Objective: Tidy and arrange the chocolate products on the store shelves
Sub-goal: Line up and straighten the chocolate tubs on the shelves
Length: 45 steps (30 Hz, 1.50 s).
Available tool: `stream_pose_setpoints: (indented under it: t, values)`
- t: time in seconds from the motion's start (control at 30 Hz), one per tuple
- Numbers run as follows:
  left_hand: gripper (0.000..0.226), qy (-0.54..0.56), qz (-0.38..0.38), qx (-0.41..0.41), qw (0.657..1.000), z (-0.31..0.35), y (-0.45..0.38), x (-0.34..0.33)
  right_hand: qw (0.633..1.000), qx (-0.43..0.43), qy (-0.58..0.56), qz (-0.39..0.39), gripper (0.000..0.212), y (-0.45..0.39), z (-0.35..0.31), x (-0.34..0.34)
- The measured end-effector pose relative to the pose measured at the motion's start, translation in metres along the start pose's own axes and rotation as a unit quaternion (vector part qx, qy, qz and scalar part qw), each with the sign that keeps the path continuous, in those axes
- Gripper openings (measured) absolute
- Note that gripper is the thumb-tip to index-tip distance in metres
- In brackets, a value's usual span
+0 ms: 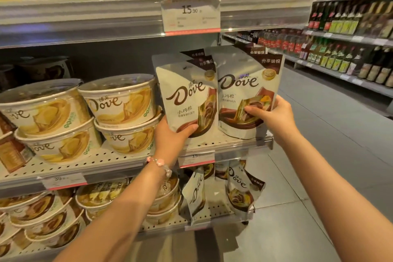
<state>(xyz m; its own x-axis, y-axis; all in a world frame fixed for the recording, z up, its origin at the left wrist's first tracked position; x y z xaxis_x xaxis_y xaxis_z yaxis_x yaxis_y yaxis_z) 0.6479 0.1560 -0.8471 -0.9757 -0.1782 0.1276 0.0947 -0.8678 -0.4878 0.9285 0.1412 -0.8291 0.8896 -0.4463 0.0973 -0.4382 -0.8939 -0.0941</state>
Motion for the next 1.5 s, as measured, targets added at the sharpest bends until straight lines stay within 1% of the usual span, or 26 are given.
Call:
stream_pose_setpoints:
  t: [0.1,0.17,0.23,0.3,0.37,0.43,0.47,0.53,0.6,0.63,0.7,0.73,0.8,0.87,0.93,1.0,1.13,1.2,1.27,1.33,1.5]
  values:
    - [0.044,0.057,-0.021,0.033,0.998,-0.008,-0.002,-0.002,0.998,-0.020,0.004,-0.054,0.048,-0.013,0.001,0.003]
    - [0.041,0.075,-0.030,0.042,0.996,-0.010,-0.001,-0.003,0.997,-0.030,0.002,-0.076,0.050,-0.018,0.003,0.003]
    - [0.038,0.078,-0.029,0.042,0.996,-0.009,0.003,-0.003,0.995,-0.037,-0.003,-0.087,0.051,-0.021,0.004,0.003]
    - [0.037,0.060,-0.008,0.030,0.998,-0.008,0.007,-0.001,0.995,-0.039,-0.009,-0.088,0.055,-0.020,0.006,0.002]
    - [0.041,0.021,0.040,0.025,0.999,-0.010,0.013,0.005,0.997,-0.033,-0.020,-0.069,0.065,-0.016,0.008,0.002]
    - [0.048,-0.017,0.085,0.038,0.996,-0.009,0.024,0.006,0.999,-0.023,-0.029,-0.035,0.082,-0.009,0.011,0.005]
    - [0.054,-0.031,0.096,0.036,0.994,-0.007,0.030,0.004,0.999,-0.017,-0.022,-0.014,0.089,-0.005,0.014,0.007]
    - [0.074,-0.056,0.112,0.023,0.992,-0.005,0.038,-0.003,0.999,-0.009,0.007,0.041,0.101,0.002,0.019,0.011]
    - [0.092,-0.065,0.130,0.020,0.989,-0.009,0.038,-0.008,0.995,0.001,0.025,0.100,0.108,0.009,0.025,0.014]
    - [0.100,-0.059,0.136,0.027,0.989,-0.012,0.036,-0.011,0.993,0.009,0.028,0.115,0.109,0.012,0.026,0.012]
    - [0.109,-0.046,0.143,0.041,0.988,-0.019,0.032,-0.015,0.992,0.023,0.020,0.123,0.103,0.014,0.026,0.007]
    - [0.112,-0.049,0.144,0.043,0.987,-0.020,0.030,-0.017,0.993,0.022,0.003,0.119,0.094,0.013,0.025,0.004]
    - [0.115,-0.060,0.142,0.037,0.987,-0.019,0.026,-0.020,0.993,0.009,-0.042,0.106,0.068,0.007,0.027,-0.001]
    - [0.119,-0.079,0.140,0.024,0.987,-0.019,0.022,-0.020,0.993,0.020,-0.038,0.113,0.045,0.002,0.026,-0.002]
    - [0.124,-0.105,0.135,0.022,0.985,-0.019,0.020,-0.020,0.991,0.031,-0.036,0.124,0.032,-0.001,0.027,-0.001]
    - [0.128,-0.129,0.129,0.028,0.983,-0.017,0.019,-0.021,0.990,0.023,-0.043,0.134,0.023,-0.004,0.030,0.001]
    - [0.122,-0.157,0.120,0.026,0.980,-0.012,0.017,-0.020,0.989,0.004,-0.036,0.147,0.024,-0.011,0.033,0.006]
    - [0.113,-0.149,0.102,0.017,0.983,-0.012,0.014,-0.019,0.988,-0.002,-0.034,0.148,0.026,-0.014,0.033,0.007]
    - [0.100,-0.135,0.077,0.016,0.988,-0.013,0.012,-0.016,0.989,-0.008,-0.037,0.146,0.027,-0.017,0.033,0.007]
    - [0.088,-0.127,0.055,0.020,0.990,-0.013,0.010,-0.012,0.990,-0.012,-0.034,0.136,0.028,-0.021,0.033,0.006]
    - [0.078,-0.141,0.019,0.011,0.990,-0.016,0.005,-0.003,0.993,-0.024,-0.037,0.107,0.027,-0.029,0.033,0.004]
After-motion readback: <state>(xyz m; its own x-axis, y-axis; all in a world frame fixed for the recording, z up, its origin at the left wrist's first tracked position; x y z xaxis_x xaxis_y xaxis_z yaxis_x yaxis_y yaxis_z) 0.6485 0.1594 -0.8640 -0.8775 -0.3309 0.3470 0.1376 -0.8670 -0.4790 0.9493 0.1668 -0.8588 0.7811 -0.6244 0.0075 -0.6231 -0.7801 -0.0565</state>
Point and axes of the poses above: each hand's wrist, its own y-axis away from the middle knuckle, its own x-axis out of the back of the hand, z = x × y, the point moved 8 cm from there along -y, towards the middle knuckle, and after that the axes turned 9 degrees about -x, right-handed, at the moved point
